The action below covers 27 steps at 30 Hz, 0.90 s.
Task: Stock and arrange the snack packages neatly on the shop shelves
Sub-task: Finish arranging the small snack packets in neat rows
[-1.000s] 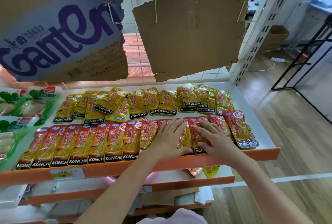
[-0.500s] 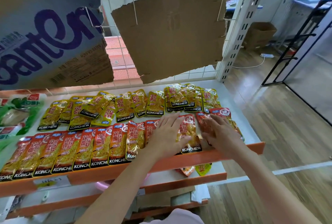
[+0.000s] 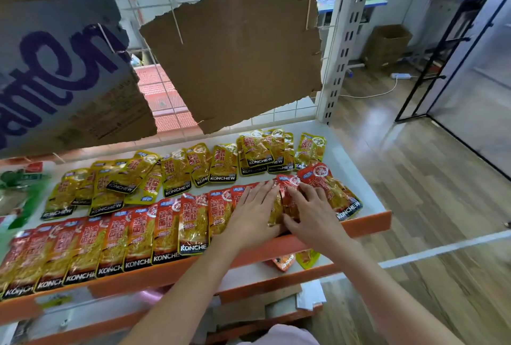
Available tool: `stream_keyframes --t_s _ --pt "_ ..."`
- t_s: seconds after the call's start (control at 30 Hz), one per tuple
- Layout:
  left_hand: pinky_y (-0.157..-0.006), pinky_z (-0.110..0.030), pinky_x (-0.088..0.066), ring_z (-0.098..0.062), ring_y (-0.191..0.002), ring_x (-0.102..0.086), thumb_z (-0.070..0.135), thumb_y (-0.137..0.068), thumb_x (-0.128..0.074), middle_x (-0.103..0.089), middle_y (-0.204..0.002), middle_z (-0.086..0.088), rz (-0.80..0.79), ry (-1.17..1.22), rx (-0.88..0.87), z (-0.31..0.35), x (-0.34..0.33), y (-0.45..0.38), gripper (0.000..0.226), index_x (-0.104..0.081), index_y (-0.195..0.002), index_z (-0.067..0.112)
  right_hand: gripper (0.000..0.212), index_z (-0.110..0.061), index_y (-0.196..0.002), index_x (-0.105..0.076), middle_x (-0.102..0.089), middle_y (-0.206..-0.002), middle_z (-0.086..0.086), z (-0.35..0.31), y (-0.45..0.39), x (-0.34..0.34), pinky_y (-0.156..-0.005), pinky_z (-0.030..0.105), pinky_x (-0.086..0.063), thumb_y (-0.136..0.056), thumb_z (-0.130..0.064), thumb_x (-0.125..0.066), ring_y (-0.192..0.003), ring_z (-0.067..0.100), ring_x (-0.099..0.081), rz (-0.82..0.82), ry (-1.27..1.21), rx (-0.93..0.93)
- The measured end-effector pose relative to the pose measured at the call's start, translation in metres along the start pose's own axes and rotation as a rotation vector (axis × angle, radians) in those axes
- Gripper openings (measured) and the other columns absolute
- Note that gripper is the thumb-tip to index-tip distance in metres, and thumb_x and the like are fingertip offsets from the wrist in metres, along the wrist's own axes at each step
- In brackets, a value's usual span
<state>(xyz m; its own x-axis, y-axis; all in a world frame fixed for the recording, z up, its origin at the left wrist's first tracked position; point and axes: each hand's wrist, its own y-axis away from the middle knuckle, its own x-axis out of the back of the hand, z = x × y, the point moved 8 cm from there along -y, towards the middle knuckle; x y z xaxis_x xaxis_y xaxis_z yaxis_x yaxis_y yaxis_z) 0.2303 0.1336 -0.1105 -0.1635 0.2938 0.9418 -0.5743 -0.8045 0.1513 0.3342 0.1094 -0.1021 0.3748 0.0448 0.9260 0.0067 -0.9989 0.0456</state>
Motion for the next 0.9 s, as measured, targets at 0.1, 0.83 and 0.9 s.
stream_keyframes --t_s 0.1,0.83,0.9 --pt "-0.113 -0.028 0.010 -0.013 -0.144 0.003 0.040 -0.087 -0.053 -0.002 -0.158 0.002 -0.002 0.123 0.008 -0.001 0.008 -0.001 0.081 -0.005 -0.150 0.021 0.044 -0.021 -0.132 -0.050 -0.042 -0.139 0.001 0.014 -0.003 0.020 -0.104 0.034 -0.030 -0.093 -0.039 -0.048 -0.128 0.020 -0.034 0.046 -0.212 0.012" --pt "-0.118 -0.039 -0.001 -0.018 -0.140 -0.005 0.065 -0.085 -0.041 -0.013 -0.151 0.003 0.041 -0.128 -0.076 0.032 -0.006 -0.020 0.081 -0.011 -0.148 0.026 0.059 -0.026 -0.129 -0.035 -0.048 -0.107 0.006 0.082 -0.015 0.026 -0.080 0.034 -0.034 -0.085 -0.065 -0.039 -0.101 0.025 -0.045 0.135 0.113 -0.048" --pt "-0.117 -0.038 -0.003 -0.018 -0.139 -0.007 0.064 -0.086 -0.041 -0.015 -0.150 0.002 0.065 -0.119 -0.074 0.033 -0.005 -0.020 0.079 -0.013 -0.148 0.025 0.062 -0.024 -0.130 -0.038 -0.049 -0.108 0.005 0.076 -0.013 0.025 -0.080 0.034 -0.034 -0.084 -0.066 -0.039 -0.100 0.025 -0.045 0.144 0.127 0.040"
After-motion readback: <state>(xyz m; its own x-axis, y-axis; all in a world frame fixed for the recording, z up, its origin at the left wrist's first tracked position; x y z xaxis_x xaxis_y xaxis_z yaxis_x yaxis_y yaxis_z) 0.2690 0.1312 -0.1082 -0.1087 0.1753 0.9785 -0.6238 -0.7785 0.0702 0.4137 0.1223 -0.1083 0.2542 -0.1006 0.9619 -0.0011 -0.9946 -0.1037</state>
